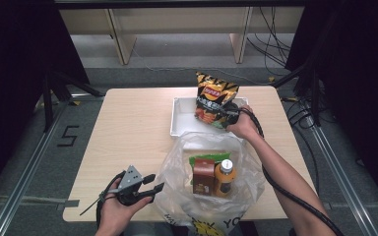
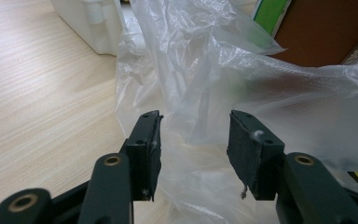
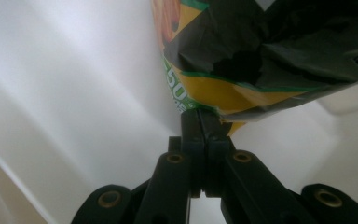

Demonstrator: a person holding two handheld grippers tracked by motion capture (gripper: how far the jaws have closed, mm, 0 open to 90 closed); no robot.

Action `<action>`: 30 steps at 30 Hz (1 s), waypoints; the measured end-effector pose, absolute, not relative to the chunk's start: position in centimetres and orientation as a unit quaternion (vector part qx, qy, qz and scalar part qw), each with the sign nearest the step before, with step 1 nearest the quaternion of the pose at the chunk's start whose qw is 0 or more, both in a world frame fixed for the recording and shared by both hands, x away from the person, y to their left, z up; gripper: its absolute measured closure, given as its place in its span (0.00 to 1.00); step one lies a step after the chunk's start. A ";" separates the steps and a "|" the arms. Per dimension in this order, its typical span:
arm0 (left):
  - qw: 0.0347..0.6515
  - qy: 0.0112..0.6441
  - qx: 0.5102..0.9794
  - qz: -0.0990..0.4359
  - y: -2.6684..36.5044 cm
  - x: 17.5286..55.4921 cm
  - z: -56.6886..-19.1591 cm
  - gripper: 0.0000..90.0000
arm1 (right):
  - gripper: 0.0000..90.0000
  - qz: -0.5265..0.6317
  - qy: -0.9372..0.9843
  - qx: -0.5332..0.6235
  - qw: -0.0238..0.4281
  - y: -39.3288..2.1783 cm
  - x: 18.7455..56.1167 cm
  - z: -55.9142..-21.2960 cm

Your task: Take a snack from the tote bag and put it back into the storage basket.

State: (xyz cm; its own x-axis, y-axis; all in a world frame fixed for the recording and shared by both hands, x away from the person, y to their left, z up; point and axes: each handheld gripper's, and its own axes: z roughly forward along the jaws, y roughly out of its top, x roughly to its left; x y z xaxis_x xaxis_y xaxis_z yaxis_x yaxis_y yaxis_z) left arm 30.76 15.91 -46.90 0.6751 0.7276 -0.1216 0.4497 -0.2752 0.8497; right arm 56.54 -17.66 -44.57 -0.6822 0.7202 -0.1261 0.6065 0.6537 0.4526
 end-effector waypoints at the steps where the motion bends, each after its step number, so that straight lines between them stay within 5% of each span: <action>1: 0.471 0.376 0.784 0.149 15.9 30.7 -46.9 0.60 | 1.00 0.190 0.897 0.370 0.151 -17.7 56.6 -44.5; 22: 0.470 0.366 0.788 0.155 15.9 30.8 -46.8 0.60 | 1.00 0.183 0.878 0.400 0.190 -18.8 57.2 -44.3; 30: 0.471 0.367 0.786 0.156 16.0 30.7 -46.7 0.60 | 1.00 0.194 0.885 0.387 0.171 -18.8 56.6 -44.0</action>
